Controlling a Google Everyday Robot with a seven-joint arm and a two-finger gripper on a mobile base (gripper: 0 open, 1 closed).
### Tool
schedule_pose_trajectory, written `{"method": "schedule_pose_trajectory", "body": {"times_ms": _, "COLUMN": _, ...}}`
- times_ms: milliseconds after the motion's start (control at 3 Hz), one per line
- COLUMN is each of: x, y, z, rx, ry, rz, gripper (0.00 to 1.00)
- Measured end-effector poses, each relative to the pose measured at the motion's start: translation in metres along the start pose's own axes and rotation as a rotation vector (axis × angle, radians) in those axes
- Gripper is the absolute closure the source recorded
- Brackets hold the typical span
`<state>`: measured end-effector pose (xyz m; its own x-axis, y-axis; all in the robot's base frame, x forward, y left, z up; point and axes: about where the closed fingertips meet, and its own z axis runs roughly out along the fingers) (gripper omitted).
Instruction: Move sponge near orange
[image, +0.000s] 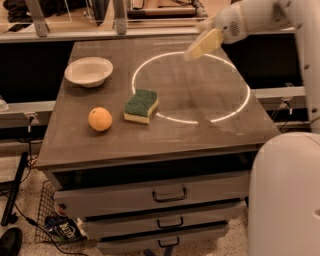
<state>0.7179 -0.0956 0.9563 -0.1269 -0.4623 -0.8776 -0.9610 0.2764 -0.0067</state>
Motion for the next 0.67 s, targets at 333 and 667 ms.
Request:
{"method": "schedule_pose_trajectory", "body": {"times_ms": 333, "x": 0.0063, "y": -0.0446, "z": -0.0617, "rx": 0.221, "ry": 0.004, "rz": -0.005, "gripper": 0.0}}
{"method": "schedule_pose_trajectory", "body": {"times_ms": 667, "x": 0.0023, "y": -0.0469, "z": -0.0623, "rx": 0.229, "ry": -0.002, "rz": -0.012, "gripper": 0.0}}
